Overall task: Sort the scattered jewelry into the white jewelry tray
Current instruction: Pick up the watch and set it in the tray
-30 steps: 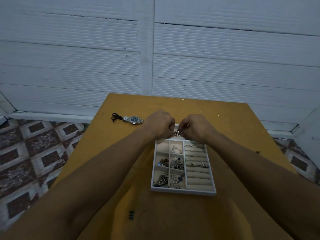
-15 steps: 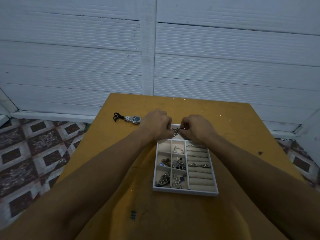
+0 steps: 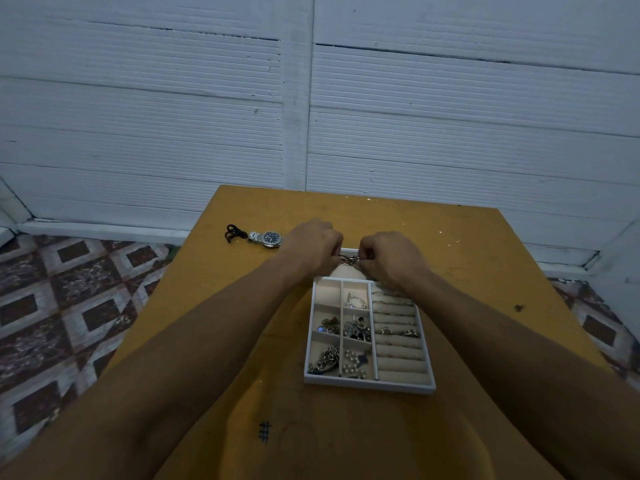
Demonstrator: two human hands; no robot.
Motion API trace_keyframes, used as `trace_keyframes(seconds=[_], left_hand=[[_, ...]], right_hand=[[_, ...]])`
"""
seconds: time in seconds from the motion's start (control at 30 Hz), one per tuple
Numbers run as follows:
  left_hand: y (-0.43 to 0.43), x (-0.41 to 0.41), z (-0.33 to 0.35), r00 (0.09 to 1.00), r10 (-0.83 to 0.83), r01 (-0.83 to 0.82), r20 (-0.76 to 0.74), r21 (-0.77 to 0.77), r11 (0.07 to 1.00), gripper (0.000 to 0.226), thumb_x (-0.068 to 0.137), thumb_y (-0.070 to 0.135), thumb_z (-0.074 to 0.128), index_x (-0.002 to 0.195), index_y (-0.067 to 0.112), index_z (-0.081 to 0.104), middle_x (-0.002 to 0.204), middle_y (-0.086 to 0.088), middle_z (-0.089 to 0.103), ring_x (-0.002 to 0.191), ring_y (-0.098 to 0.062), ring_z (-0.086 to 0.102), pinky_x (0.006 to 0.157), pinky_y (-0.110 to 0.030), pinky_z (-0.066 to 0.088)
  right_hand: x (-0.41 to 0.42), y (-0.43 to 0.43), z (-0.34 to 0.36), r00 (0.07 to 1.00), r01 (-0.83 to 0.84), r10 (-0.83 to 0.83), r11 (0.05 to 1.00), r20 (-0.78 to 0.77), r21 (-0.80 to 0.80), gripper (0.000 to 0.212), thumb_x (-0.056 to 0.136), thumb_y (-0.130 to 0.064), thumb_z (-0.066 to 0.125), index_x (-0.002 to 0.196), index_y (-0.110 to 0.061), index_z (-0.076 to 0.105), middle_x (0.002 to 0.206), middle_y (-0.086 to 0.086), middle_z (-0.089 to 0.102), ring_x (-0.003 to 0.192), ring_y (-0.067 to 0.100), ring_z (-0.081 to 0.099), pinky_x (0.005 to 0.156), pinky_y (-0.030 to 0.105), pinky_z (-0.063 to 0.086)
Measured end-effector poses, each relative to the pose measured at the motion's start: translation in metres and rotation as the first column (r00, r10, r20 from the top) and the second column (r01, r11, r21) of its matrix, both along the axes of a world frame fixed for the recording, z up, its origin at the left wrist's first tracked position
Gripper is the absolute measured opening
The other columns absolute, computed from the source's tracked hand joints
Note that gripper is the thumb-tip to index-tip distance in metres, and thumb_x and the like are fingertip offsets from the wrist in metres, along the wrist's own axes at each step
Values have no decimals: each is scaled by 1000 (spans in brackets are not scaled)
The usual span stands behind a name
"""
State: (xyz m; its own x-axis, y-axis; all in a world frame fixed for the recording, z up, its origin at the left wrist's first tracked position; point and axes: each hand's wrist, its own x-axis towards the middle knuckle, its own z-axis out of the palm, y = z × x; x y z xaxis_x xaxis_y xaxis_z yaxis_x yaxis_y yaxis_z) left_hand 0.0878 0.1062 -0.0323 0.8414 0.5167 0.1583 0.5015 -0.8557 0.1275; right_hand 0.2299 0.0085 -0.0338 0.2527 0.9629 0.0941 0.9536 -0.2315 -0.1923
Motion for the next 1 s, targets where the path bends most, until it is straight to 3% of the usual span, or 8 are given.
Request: trace_keyframes(seconds=[0.27, 0.43, 0.63, 0.87, 0.93, 1.0], left_hand=[[-1, -8, 2, 999, -12, 12, 37, 3, 1000, 16, 89, 34, 62, 89, 19, 67, 92, 0, 60, 94, -18, 49, 80, -36, 46], [-3, -30, -1, 987, 5, 4, 160, -55, 998, 18, 89, 31, 62, 87, 15, 69, 90, 0, 64, 92, -19, 53, 75, -36, 46], [-4, -81, -4, 954, 104, -62, 281, -153, 986, 20, 89, 37, 59, 89, 19, 67, 91, 6, 63, 87, -13, 55, 76, -34, 49], [8, -172, -22, 922, 289, -255, 256, -159, 954, 25, 94, 42, 53, 103, 22, 65, 103, 7, 62, 96, -10, 52, 85, -33, 47], [5, -187, -26, 913, 315, -281, 261, -161, 946, 25, 95, 42, 51, 105, 23, 64, 103, 7, 62, 97, -9, 50, 87, -31, 45], [-1, -197, -28, 906, 326, -295, 269, -150, 944, 25, 95, 43, 50, 106, 24, 63, 104, 10, 60, 98, -6, 46, 85, -27, 40]], right_hand=[[-1, -3, 4, 998, 31, -31, 1000, -57, -1, 13, 83, -35, 67, 85, -22, 66, 84, -2, 66, 80, 20, 59, 68, 33, 50], [-7, -4, 6, 983, 58, -47, 997, -177, 58, 7, 85, -23, 63, 84, -23, 69, 86, -3, 69, 82, 18, 62, 73, 34, 53], [-31, 14, 16, 938, 18, 13, 996, -347, 86, 10, 84, -17, 66, 79, -26, 68, 76, -8, 65, 75, 12, 60, 67, 24, 42], [-89, 70, 27, 945, -139, 140, 990, -295, 25, 14, 87, -20, 63, 100, -18, 68, 93, -2, 64, 89, 17, 59, 74, 27, 44], [-109, 91, 26, 960, -159, 157, 987, -231, 11, 20, 88, -30, 64, 107, -23, 65, 104, -2, 65, 100, 19, 58, 85, 35, 48], [-128, 112, 23, 978, -157, 154, 988, -140, -6, 30, 90, -36, 62, 117, -25, 61, 118, -2, 63, 114, 21, 53, 98, 43, 42]])
